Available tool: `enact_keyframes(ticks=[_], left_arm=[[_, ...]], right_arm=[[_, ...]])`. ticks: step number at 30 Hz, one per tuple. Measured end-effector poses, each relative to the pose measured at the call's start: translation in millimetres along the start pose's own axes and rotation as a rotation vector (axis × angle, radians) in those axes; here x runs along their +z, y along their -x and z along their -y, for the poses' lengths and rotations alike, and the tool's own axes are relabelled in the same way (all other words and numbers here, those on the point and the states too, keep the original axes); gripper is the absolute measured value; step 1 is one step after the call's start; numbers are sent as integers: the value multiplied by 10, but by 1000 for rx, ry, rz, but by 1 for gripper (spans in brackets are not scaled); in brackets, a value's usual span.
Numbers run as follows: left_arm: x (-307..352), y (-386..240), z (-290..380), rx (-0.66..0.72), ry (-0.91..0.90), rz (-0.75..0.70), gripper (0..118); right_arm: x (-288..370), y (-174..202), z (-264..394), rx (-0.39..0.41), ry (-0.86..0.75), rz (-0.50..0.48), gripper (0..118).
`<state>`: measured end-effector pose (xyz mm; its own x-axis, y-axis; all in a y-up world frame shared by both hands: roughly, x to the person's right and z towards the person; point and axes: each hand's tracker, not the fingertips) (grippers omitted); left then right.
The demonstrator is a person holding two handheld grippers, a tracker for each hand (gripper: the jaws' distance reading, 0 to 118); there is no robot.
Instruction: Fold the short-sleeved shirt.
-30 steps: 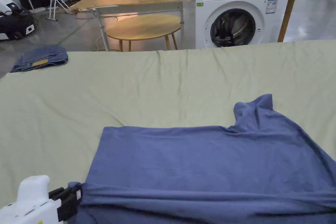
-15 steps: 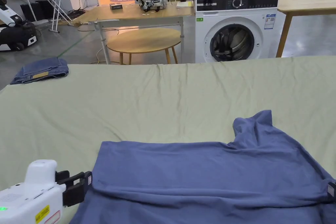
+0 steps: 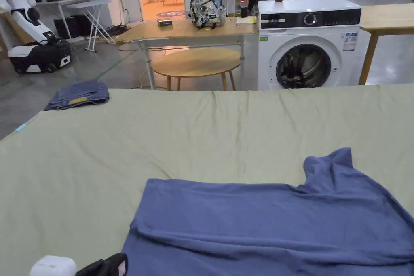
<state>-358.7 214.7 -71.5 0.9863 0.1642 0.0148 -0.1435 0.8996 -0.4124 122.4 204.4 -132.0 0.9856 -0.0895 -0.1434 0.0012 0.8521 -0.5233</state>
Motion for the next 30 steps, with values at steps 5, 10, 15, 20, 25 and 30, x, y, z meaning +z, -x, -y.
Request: enact_keyframes(ticks=[5, 10, 15, 20, 25, 30], left_arm=[[-75, 148, 19, 15, 46, -44, 0], [-501, 418, -6, -14, 201, -59, 30], [-1179, 700, 198, 3, 346, -134, 47], [-1560, 821, 312, 139, 459, -137, 47], [-1700, 645, 271, 15, 498, -165, 0], [-1710, 593, 327, -28, 514, -178, 0]], right_arm=[[79, 38, -19, -25, -26, -4, 0], [95, -15, -24, -86, -24, -23, 0], [81, -118, 75, -118, 22, -11, 0], [133, -236, 148, -126, 54, 24, 0], [73, -514, 260, -173, 74, 46, 0], [-236, -711, 237, -250, 106, 100, 49]])
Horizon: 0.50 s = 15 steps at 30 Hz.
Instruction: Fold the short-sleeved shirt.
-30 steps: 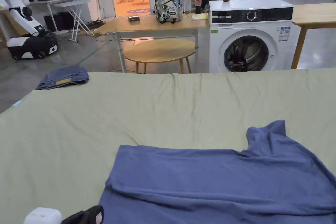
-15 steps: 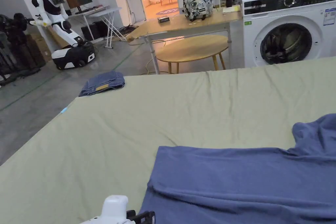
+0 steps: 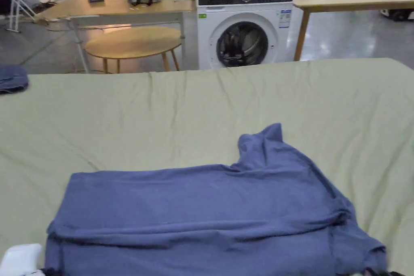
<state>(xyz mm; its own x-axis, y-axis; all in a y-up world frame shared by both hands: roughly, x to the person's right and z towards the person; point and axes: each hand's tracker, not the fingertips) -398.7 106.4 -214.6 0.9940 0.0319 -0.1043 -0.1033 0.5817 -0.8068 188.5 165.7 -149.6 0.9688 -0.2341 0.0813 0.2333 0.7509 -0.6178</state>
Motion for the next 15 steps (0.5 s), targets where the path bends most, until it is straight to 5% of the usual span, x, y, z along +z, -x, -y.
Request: enact_keyframes(ticks=[1, 2, 4, 7, 8, 12, 15], left_arm=[[7, 3, -8, -2, 1, 1, 0], [3, -2, -6, -6, 2, 2, 0], [-20, 31, 21, -18, -1, -2, 0], [-12, 27, 68, -18, -20, -11, 0], [48, -51, 81, -13, -26, -10, 0], [93, -57, 115, 7, -46, 3, 0], [144, -13, 123, 32, -52, 34, 0]], right_arm=[[-118, -57, -34, -44, 25, -23, 71], [-261, -119, -72, -90, 71, -45, 75], [-537, -191, -107, -164, 87, -32, 75], [-921, -175, -172, -141, 85, 93, 75], [-1031, -187, -166, -139, 95, 109, 70], [-1173, -140, -69, -109, 125, 155, 11], [-1103, -121, -143, -108, 147, 109, 9]])
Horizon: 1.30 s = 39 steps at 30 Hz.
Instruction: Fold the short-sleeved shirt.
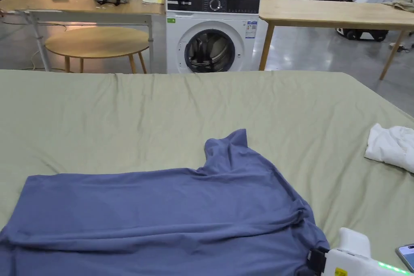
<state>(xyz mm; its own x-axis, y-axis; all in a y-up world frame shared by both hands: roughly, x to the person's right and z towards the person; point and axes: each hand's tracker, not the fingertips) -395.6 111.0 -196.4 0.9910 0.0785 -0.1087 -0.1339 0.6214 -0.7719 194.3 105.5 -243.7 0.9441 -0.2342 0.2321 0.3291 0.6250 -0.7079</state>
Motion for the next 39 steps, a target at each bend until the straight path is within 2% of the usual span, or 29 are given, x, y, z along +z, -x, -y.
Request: enact_keyframes(ticks=[3, 4, 8, 12, 14, 16, 18, 20, 21, 22, 23, 24, 27, 30, 34, 37, 38, 39], left_arm=[[292, 147, -39, 109, -33, 102, 0], [524, 177, -45, 133, -117, 122, 0], [1125, 134, -15, 97, -220, 93, 0], [1527, 133, 369, 120, -172, 107, 0], [1642, 140, 637, 161, -173, 138, 0], [1734, 73, 877, 128, -144, 105, 0], [1608, 167, 1063, 90, -100, 68, 0], [1546, 157, 1194, 114, -94, 69, 0], [1475, 135, 1235, 112, -84, 82, 0], [1432, 137, 1265, 105, -75, 81, 15], [1404, 140, 1281, 95, -61, 86, 52], [1406, 140, 1302, 82, -65, 81, 56], [1529, 141, 1311, -3, -130, 42, 61], [1736, -7, 1161, -38, -220, 35, 61], [2045, -245, 927, -30, -416, 80, 60], [2271, -366, 795, -17, -562, 200, 59], [2303, -390, 755, -11, -573, 209, 53], [2332, -419, 705, 0, -579, 207, 40]], right_arm=[[193, 35, -74, -6, -2, 32, 8], [352, 83, -59, -18, -56, 38, 8], [742, 187, 45, 38, -89, 26, 7], [1084, 67, 394, 85, -64, 69, 7], [1247, -58, 591, 108, -57, 104, 7], [1287, -262, 759, 98, -18, 103, 7], [1311, -372, 877, 99, -2, 119, 7], [1276, -439, 965, 95, 1, 127, 8], [1240, -455, 981, 92, 16, 121, 13], [1219, -473, 1008, 90, 14, 116, 24], [1207, -459, 1015, 96, 13, 129, 44], [1213, -464, 1022, 113, 10, 160, 52], [1408, -502, 989, 118, -69, 105, 52], [1712, -371, 911, 162, -198, 47, 52], [2035, 52, 691, 266, -297, -45, 52], [2069, 380, 584, 340, -322, -98, 49], [2074, 450, 573, 356, -332, -115, 36], [2069, 534, 566, 381, -346, -131, 17]])
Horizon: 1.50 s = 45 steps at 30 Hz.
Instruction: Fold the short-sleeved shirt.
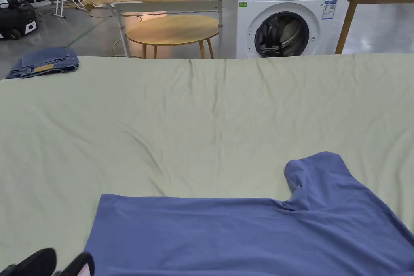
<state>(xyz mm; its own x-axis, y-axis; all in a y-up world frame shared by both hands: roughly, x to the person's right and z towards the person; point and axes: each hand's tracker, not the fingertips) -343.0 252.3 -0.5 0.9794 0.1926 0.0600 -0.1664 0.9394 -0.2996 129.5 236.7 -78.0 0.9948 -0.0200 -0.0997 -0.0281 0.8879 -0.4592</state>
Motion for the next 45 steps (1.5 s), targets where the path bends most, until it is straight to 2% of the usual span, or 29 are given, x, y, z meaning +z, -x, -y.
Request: enact_keyframes(ticks=[1, 2, 3, 6, 11, 12, 14, 15, 16, 17, 18, 24, 28, 31, 33, 34, 35, 37, 38, 40, 41, 45], left_arm=[[-11, -19, -36, 1, 4, -3, 23], [-15, -56, -75, 6, -2, -10, 0], [-27, -64, -86, 11, -6, -19, 0], [-62, 16, -67, 35, 2, 7, 0], [-320, 123, -133, -40, 103, -77, 0], [-394, 167, -158, -62, 60, -73, 0], [-647, 260, -243, -77, 135, -78, 0], [-814, 340, -272, -89, 164, -97, 3], [-1030, 438, -300, -89, 222, -105, 19], [-1228, 549, -303, -80, 251, -96, 43], [-1514, 672, -309, -55, 314, -63, 53], [-2759, 1287, -36, 56, 513, -133, 53], [-3225, 1415, 211, 83, 693, -212, 53], [-3193, 1341, 253, 46, 644, -197, 47], [-3193, 1228, 248, -67, 655, -206, 19], [-3203, 1288, 244, -81, 676, -200, 11], [-3209, 1261, 252, -57, 666, -198, 4], [-3261, 1236, 266, -78, 694, -197, 1], [-3273, 1234, 266, -75, 697, -204, 1], [-3348, 1253, 250, -60, 729, -212, 1], [-3369, 1306, 247, -17, 747, -210, 1], [-3284, 1250, 208, 46, 752, -193, 1]], right_arm=[[-14, 63, -19, 13, -20, -8, 8], [-28, 120, -39, 20, -21, -34, 6], [-55, 170, -62, 25, -10, -60, 0], [-98, 258, -58, 30, -11, -75, 0], [-186, 306, -36, 19, 3, -87, 0], [-201, 277, -21, 13, 6, -93, 0], [-239, 218, 13, -4, 13, -100, 0], [-255, 188, 27, -15, 23, -103, 0], [-282, 154, 50, -23, 35, -110, 0], [-307, 128, 76, -31, 40, -107, 0], [-330, 93, 98, -42, 56, -105, 0], [-387, -95, 264, -38, 126, -53, 0], [-386, -286, 370, -54, 173, 2, 0], [-414, -420, 396, -89, 197, 20, 0], [-467, -494, 379, -105, 208, 17, 0], [-534, -531, 339, -114, 211, 9, 0], [-613, -564, 283, -121, 214, 3, 0], [-830, -641, 104, -121, 210, -13, 0], [-957, -680, -9, -119, 208, -16, 10], [-1403, -797, -319, -122, 314, -36, 59], [-1646, -804, -464, -137, 373, -51, 72], [-2707, -945, -658, -152, 526, -20, 70]])
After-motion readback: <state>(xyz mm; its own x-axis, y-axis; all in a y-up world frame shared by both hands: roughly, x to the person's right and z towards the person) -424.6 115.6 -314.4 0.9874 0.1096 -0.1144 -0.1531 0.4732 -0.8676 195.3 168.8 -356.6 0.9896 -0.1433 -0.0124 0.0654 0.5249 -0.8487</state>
